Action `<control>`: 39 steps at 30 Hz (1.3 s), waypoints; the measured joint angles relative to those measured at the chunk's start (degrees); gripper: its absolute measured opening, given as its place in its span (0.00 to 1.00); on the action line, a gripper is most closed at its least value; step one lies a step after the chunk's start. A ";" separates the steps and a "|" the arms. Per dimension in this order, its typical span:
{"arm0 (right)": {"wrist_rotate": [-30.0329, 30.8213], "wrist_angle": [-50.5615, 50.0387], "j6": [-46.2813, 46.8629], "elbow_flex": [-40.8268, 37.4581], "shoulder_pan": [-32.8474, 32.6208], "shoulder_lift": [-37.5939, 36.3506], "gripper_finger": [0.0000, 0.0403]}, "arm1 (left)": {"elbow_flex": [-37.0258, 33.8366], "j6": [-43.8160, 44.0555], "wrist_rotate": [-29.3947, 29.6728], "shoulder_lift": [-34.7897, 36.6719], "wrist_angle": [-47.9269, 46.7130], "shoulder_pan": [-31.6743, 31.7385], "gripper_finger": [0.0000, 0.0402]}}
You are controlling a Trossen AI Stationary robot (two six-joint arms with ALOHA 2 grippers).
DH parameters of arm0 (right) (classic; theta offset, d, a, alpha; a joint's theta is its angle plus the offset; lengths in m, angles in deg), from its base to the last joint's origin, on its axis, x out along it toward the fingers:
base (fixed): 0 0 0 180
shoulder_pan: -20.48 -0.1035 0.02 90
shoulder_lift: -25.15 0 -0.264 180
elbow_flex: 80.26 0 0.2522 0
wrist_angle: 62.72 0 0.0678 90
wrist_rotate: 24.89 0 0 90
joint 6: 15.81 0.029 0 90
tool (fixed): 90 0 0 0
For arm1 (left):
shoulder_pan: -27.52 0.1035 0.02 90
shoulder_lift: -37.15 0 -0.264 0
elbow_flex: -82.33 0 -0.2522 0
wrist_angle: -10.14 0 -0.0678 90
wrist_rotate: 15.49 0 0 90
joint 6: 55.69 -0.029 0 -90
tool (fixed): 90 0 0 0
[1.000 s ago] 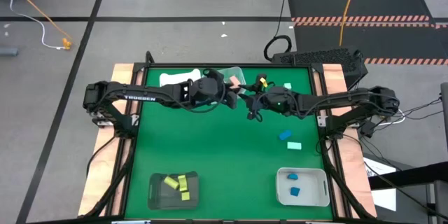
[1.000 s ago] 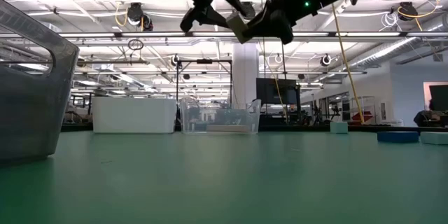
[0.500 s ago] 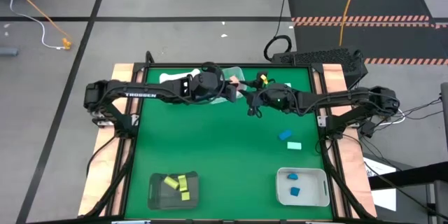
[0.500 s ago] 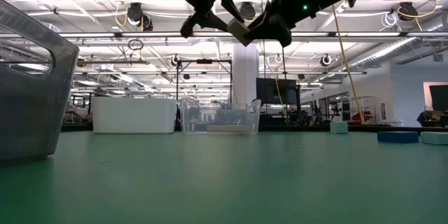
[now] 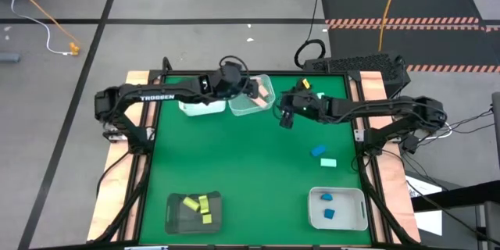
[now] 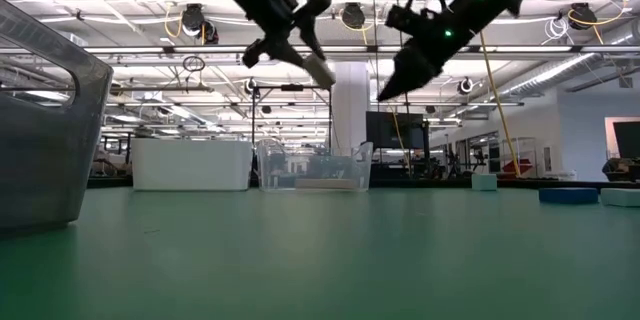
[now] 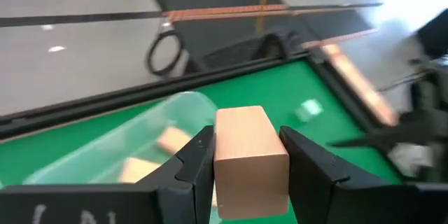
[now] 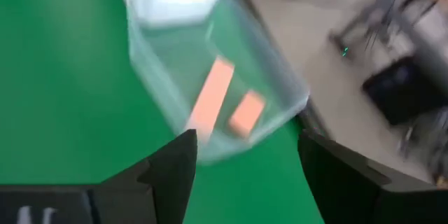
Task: Sort & place blocks by color
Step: Put the brown block into the transparent bin
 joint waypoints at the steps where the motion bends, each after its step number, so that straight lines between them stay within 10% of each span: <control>1: -0.05 -2.68 1.77 0.00 -0.04 -0.07 0.60 | 0.00 0.02 0.05 0.00 -1.30 0.56 0.33; 10: -0.72 -28.63 26.80 -0.03 -0.06 -0.43 0.55 | -1.43 0.18 -2.47 0.07 -7.88 2.42 0.34; 17: -14.44 -41.61 41.70 -0.03 -0.45 -0.43 0.52 | -4.30 0.32 -2.49 0.07 -7.81 2.29 0.35; 31: -22.86 -46.23 29.90 -2.54 -5.94 -0.43 0.52 | -6.29 0.24 -2.51 0.07 -6.54 2.27 0.36; 39: -22.60 -40.96 30.43 -4.46 -5.96 -0.43 0.52 | -6.29 -0.43 -2.51 0.07 -1.69 2.27 0.58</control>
